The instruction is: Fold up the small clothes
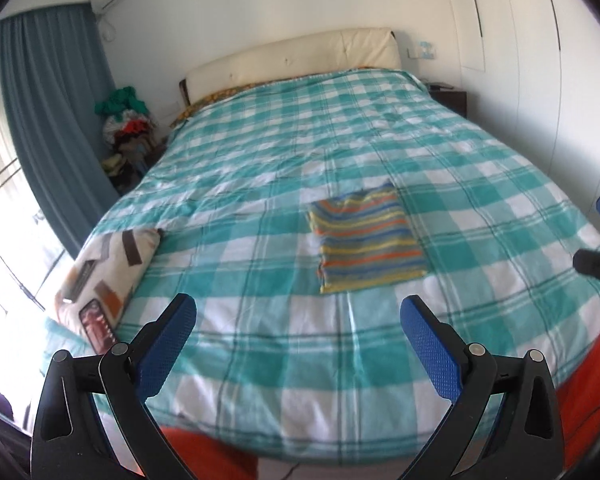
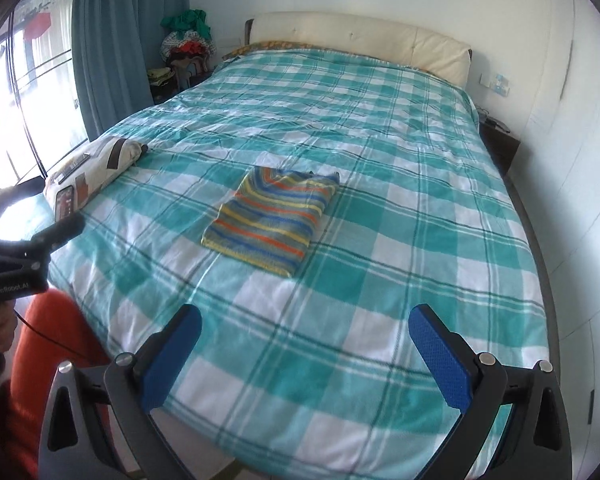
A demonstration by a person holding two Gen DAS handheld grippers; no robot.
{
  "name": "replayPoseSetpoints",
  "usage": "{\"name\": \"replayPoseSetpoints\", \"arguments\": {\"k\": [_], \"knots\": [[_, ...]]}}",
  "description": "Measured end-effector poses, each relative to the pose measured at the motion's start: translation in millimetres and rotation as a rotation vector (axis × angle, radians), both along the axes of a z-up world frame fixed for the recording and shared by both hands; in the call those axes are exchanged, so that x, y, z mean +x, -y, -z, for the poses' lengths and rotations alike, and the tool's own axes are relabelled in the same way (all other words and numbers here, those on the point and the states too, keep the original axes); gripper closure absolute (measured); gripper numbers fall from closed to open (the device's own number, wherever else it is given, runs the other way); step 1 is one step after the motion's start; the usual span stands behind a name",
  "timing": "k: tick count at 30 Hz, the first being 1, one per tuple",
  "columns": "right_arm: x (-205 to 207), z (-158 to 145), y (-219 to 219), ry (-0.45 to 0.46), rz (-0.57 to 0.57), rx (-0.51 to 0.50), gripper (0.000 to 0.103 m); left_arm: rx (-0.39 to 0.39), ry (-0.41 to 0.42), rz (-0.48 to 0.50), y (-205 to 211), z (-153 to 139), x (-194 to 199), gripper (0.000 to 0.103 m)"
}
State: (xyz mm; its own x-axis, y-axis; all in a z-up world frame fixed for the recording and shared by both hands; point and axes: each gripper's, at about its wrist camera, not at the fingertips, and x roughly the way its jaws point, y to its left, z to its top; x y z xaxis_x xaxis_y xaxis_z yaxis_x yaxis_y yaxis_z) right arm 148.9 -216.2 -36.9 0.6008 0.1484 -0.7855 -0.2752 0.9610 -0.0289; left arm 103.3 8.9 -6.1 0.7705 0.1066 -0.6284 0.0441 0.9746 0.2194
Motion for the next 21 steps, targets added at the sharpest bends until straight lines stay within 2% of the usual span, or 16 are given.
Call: {"name": "replayPoseSetpoints", "arguments": {"k": [5, 10, 15, 21], "knots": [[-45.7, -14.8, 11.3, 0.007, 0.042, -0.006, 0.001, 0.032, -0.086, 0.004, 3.6, 7.7, -39.6, 0.001], [-88.4, -24.1, 22.0, 0.01, 0.117, -0.007, 0.001, 0.046, -0.108, 0.003, 3.7, 7.5, -77.8, 0.001], [-118.5, -28.2, 30.0, -0.023, 0.181, 0.002, 0.001, 0.006, -0.167, -0.018, -6.4, 3.6, -94.4, 0.001], [-134.4, -23.7, 29.2, -0.061, 0.196, 0.011, 0.001, -0.098, -0.225, -0.082, -28.8, 5.8, -100.9, 0.001]]}}
